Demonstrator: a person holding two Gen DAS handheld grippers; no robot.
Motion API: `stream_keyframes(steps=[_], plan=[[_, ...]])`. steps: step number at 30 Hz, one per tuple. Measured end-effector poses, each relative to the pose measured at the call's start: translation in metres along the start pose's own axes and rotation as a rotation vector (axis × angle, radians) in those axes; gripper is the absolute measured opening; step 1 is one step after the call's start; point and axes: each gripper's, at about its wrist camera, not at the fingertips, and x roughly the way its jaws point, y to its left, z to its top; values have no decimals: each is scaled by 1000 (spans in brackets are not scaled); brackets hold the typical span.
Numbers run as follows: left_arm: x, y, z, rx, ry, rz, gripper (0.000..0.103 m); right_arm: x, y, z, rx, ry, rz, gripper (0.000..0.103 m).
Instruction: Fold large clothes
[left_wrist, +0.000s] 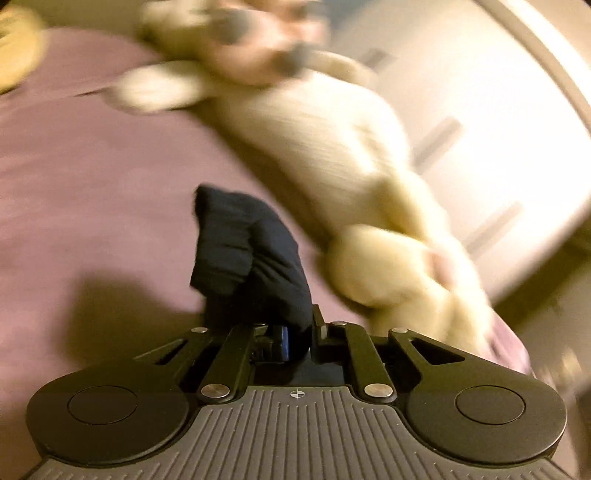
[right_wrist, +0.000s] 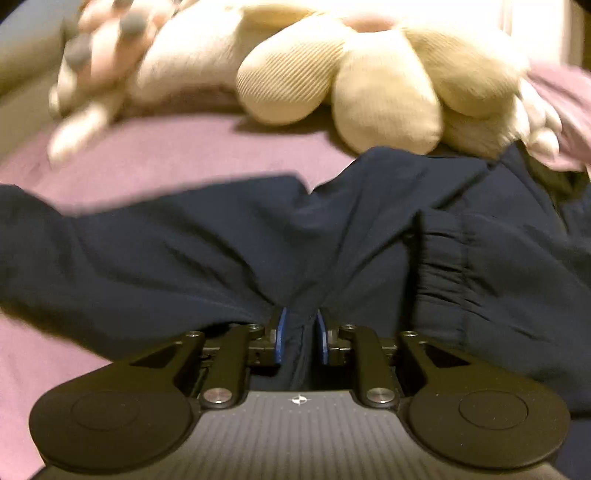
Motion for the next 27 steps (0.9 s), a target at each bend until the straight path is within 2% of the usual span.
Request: stream_keyframes(steps=[3, 5, 8, 10, 12, 13, 14, 15, 16, 17, 19, 21, 24, 25, 26, 27], plan=[[15, -81, -29, 123, 69, -134, 12, -48, -36, -11, 165, -114, 16, 17], [32, -138, -62, 231, 132, -213, 12, -87, -63, -28, 245, -197, 3, 17], [60, -207, -128, 375, 207, -237, 16, -134, -103, -53, 343, -260, -29, 17], [82, -235, -177, 451, 238, -198, 30, -160, -131, -72, 414, -285, -66, 18], [102, -246, -217, 498, 281, -159, 61, -176, -156, -90, 459, -279, -90, 18], [113, -247, -234, 513, 312, -146, 71, -180, -168, -97, 481, -267, -97, 18], [124, -245, -247, 519, 350, -137, 89, -181, -178, -104, 501, -245, -102, 18], [138, -238, -258, 526, 396, -119, 95, -181, -190, -110, 521, -215, -99, 18], [142, -234, -267, 533, 415, -87, 95, -179, -201, -115, 542, -176, -93, 18], [138, -229, -273, 550, 412, -70, 95, -176, -210, -119, 556, -144, -84, 18], [124, -227, -269, 577, 402, -86, 95, -169, -223, -127, 574, -98, -55, 16], [99, -222, -255, 568, 400, -110, 97, -170, -228, -125, 556, -100, -36, 16], [55, -203, -224, 504, 327, -151, 102, -172, -229, -110, 546, -120, -26, 23], [44, -194, -215, 486, 301, -135, 102, -173, -226, -106, 553, -139, -1, 31], [38, -184, -206, 470, 274, -86, 102, -174, -225, -101, 559, -154, 30, 37], [31, -172, -200, 461, 250, -40, 102, -171, -222, -95, 560, -162, 60, 39]])
